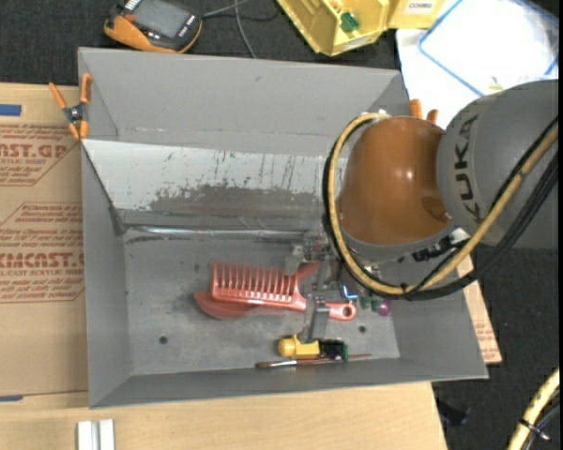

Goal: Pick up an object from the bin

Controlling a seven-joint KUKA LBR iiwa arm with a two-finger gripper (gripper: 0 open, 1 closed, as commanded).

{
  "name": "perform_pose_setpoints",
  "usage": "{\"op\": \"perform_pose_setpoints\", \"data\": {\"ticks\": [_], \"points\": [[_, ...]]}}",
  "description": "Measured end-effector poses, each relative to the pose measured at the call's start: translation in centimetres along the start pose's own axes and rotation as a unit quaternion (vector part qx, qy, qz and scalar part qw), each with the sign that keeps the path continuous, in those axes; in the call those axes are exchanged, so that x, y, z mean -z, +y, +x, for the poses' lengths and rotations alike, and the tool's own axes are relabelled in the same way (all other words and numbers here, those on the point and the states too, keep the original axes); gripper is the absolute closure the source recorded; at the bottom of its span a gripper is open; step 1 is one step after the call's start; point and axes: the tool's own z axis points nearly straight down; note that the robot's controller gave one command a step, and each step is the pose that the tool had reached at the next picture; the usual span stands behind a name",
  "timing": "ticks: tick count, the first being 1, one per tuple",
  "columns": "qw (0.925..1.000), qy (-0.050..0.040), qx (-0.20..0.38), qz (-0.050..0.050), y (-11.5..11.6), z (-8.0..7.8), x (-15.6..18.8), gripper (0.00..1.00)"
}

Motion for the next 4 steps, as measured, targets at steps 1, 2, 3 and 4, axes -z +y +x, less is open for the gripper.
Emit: {"op": "perform_pose_setpoints", "data": {"ticks": [1, 2, 3, 4], "points": [[1.0000, -0.0039, -0.001, 0.000, 0.0, -0.2, 0.4, 1.00], [1.0000, -0.0039, -0.001, 0.000, 0.0, -0.2, 0.4, 1.00], [0.9999, -0.0064, -0.015, -0.001, 2.4, -1.1, -8.8, 1.00], [0.9998, -0.0084, 0.020, 0.001, 3.2, -2.0, -11.4, 1.00]]}}
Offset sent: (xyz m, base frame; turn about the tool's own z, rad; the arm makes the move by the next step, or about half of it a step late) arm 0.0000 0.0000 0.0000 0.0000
